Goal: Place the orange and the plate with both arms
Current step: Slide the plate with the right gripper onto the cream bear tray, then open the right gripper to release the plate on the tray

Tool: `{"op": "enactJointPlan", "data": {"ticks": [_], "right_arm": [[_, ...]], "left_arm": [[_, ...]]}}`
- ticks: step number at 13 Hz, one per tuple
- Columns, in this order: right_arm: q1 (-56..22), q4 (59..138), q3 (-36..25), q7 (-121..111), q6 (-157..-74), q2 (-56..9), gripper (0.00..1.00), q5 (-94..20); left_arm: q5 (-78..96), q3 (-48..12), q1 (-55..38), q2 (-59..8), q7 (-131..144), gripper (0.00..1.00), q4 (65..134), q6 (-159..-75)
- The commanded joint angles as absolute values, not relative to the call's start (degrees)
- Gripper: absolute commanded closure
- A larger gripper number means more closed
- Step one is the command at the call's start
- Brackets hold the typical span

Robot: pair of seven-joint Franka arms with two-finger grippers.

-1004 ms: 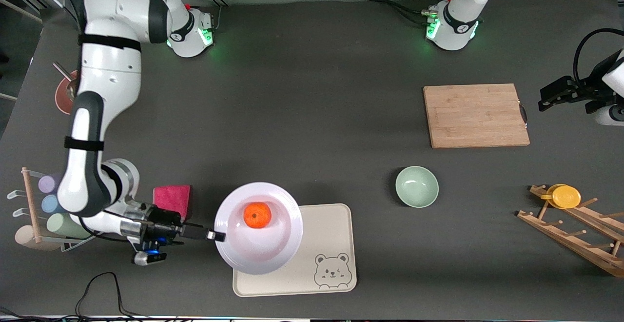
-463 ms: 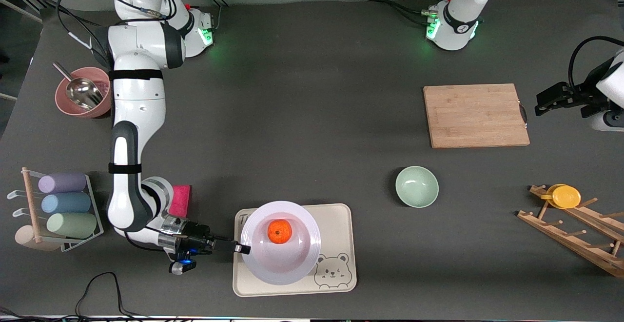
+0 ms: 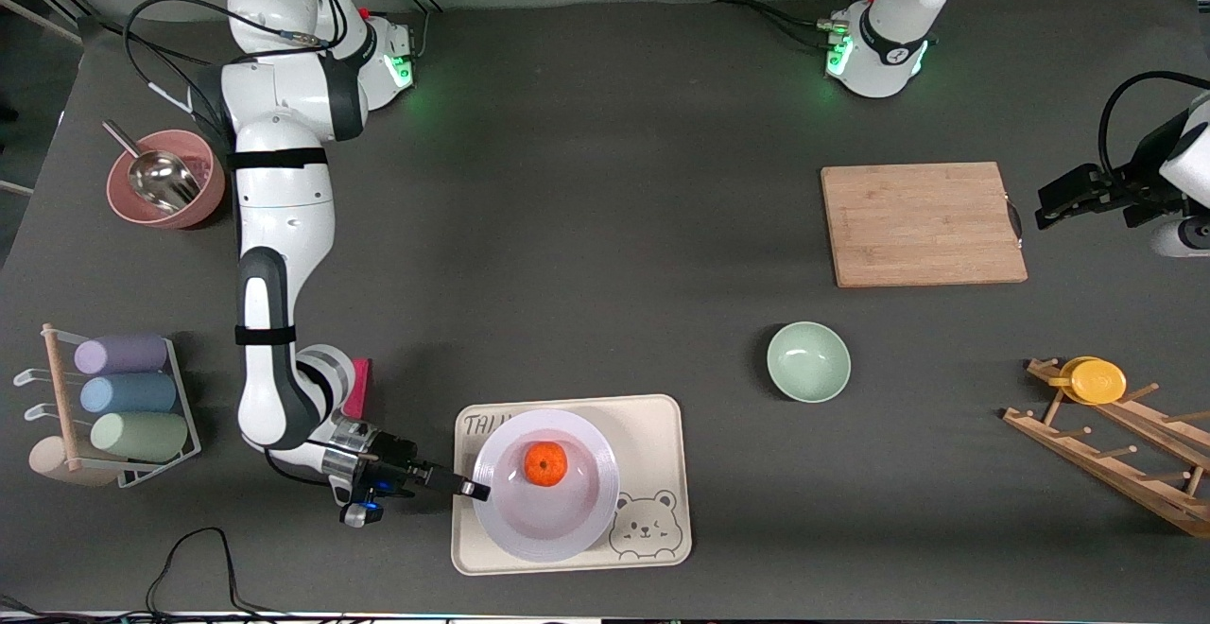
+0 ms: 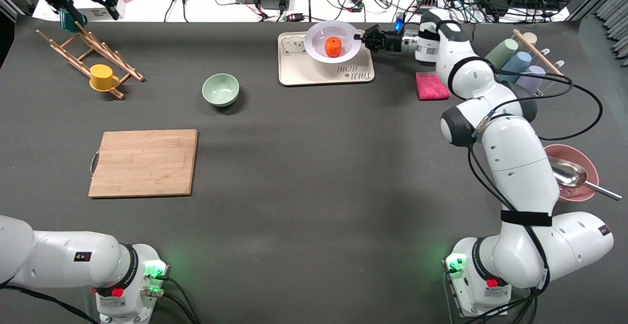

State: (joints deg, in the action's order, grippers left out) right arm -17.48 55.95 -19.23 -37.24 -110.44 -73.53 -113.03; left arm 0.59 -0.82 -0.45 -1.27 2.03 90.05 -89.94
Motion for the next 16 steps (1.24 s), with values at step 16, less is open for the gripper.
{"op": "enactJointPlan", "data": {"ticks": [16], "right_arm": [[-16.1, 52.9, -15.6, -41.6, -113.0, -76.8, 0.88, -114.5]], "left_arm": [[0.1, -0.2, -1.3, 0.0, -1.5, 0.00, 89.4, -86.7]]}}
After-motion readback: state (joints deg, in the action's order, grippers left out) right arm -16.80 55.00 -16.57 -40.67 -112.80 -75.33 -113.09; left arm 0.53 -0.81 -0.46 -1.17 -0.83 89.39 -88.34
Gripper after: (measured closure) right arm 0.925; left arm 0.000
